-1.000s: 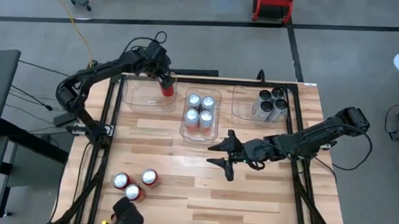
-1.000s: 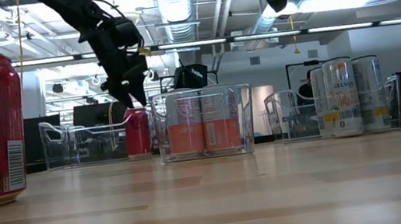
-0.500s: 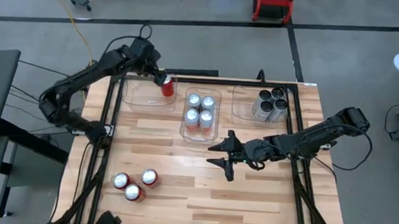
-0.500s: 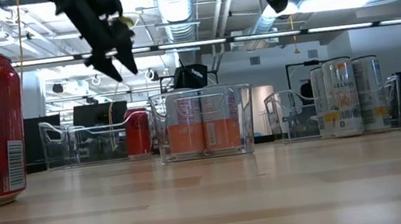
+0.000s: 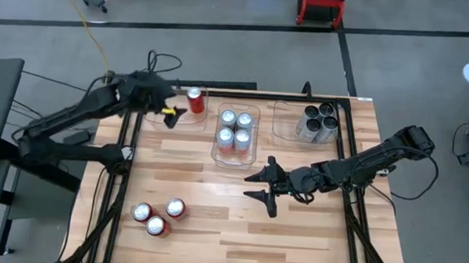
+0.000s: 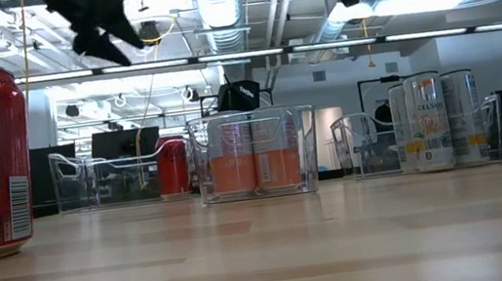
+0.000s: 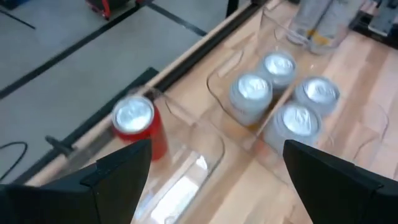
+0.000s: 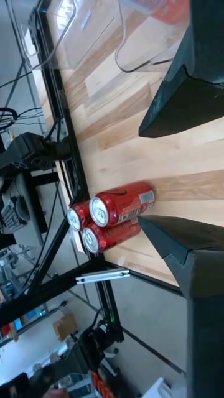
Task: Sort soda cans
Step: Put the right red soda can in the left transparent bin
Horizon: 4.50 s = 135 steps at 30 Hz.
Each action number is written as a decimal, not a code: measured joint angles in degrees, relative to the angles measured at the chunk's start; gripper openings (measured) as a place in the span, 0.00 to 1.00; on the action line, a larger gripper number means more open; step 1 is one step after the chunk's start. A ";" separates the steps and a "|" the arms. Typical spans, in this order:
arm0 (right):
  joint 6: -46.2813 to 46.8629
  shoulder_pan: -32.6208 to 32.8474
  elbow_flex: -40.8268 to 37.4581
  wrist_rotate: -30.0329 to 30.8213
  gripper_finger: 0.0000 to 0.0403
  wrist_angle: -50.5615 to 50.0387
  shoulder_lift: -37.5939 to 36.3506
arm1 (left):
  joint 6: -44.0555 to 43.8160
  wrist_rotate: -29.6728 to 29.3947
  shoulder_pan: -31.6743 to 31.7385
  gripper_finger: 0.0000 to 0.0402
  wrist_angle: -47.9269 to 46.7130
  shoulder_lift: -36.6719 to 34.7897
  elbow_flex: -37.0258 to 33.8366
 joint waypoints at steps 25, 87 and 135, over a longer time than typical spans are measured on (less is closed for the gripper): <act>-2.43 -1.15 0.00 0.00 0.58 -0.67 0.00 | -13.81 -1.34 -36.90 0.89 20.76 -16.28 -29.50; -1.48 -0.85 0.02 0.00 0.58 -3.69 0.00 | -7.24 -2.69 -58.72 0.89 32.73 -1.68 -29.55; 0.05 -0.83 0.02 -0.02 0.58 -4.22 0.00 | -7.88 -9.84 -49.79 0.74 24.77 12.53 -21.22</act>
